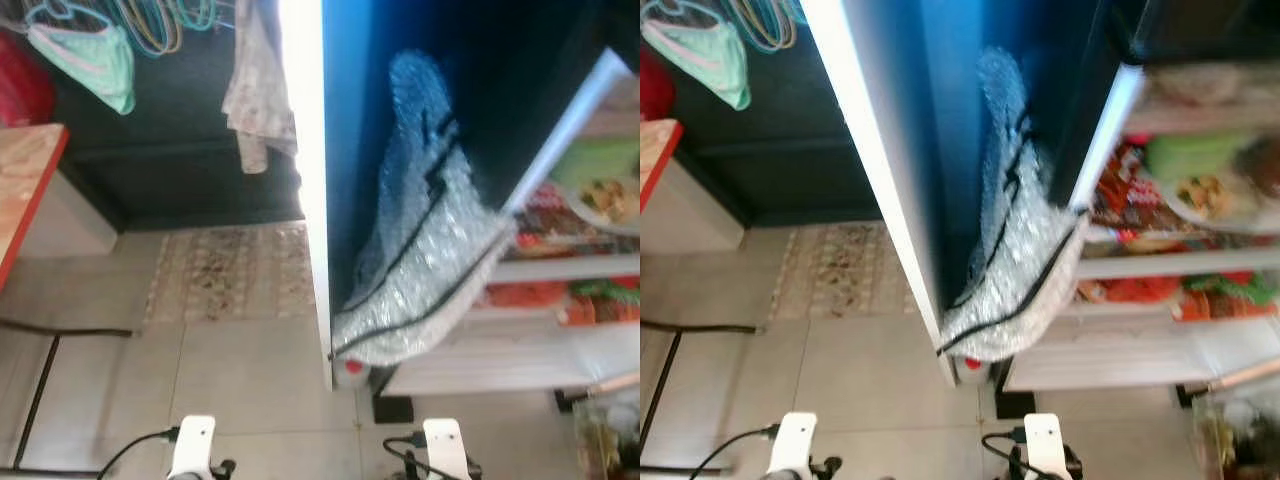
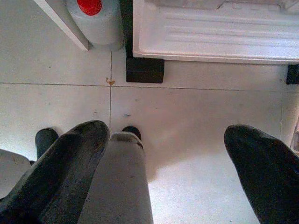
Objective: Restocking fridge
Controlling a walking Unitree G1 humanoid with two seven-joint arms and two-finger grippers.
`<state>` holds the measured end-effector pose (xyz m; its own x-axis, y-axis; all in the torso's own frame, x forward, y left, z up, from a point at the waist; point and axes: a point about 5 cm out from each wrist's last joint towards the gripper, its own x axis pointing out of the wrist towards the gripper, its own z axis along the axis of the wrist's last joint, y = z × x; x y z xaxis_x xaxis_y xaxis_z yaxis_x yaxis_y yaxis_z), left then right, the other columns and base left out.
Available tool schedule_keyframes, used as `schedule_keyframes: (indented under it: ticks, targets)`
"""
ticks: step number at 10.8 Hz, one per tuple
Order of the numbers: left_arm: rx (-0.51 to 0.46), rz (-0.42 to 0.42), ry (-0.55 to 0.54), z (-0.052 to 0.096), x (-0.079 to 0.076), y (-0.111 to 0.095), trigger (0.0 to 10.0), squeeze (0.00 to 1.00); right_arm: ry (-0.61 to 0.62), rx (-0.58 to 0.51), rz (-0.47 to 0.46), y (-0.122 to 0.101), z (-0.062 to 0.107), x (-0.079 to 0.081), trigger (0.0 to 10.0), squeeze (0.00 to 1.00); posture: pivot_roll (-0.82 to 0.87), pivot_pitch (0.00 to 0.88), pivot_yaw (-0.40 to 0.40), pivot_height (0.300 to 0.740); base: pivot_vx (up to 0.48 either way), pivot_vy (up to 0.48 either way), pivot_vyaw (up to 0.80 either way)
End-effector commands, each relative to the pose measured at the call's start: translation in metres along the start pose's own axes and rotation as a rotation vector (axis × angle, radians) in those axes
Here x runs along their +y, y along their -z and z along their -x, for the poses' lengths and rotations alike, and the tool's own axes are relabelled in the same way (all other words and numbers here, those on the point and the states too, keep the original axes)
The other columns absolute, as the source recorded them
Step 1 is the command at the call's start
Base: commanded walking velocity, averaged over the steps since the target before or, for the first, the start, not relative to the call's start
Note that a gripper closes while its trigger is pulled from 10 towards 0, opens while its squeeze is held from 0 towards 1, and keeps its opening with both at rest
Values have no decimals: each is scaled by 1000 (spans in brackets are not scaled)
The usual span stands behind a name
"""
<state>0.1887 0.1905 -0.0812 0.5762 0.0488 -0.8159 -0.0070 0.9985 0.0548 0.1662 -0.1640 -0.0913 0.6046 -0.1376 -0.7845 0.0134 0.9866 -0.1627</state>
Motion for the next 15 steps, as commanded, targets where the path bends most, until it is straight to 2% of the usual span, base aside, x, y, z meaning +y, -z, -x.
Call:
schedule_keyframes:
  ticks: [1,4,14,15]
  targets:
    - [49,-5,-8,2,3,14,10000,0,0,71,-18,20,5,2,10000,0,-135,135,82,740,0,0,0]
    - [23,0,3,0,-3,2,10000,0,-16,39,-39,9,2,0,10000,0,-148,106,62,740,0,0,0]
    - [23,0,3,0,-3,2,10000,0,-16,39,-39,9,2,0,10000,0,-148,106,62,740,0,0,0]
    - [-86,3,85,-6,-59,-54,10000,0,56,-72,-88,-30,-8,-24,10000,0,-233,0,16,740,0,292,0]
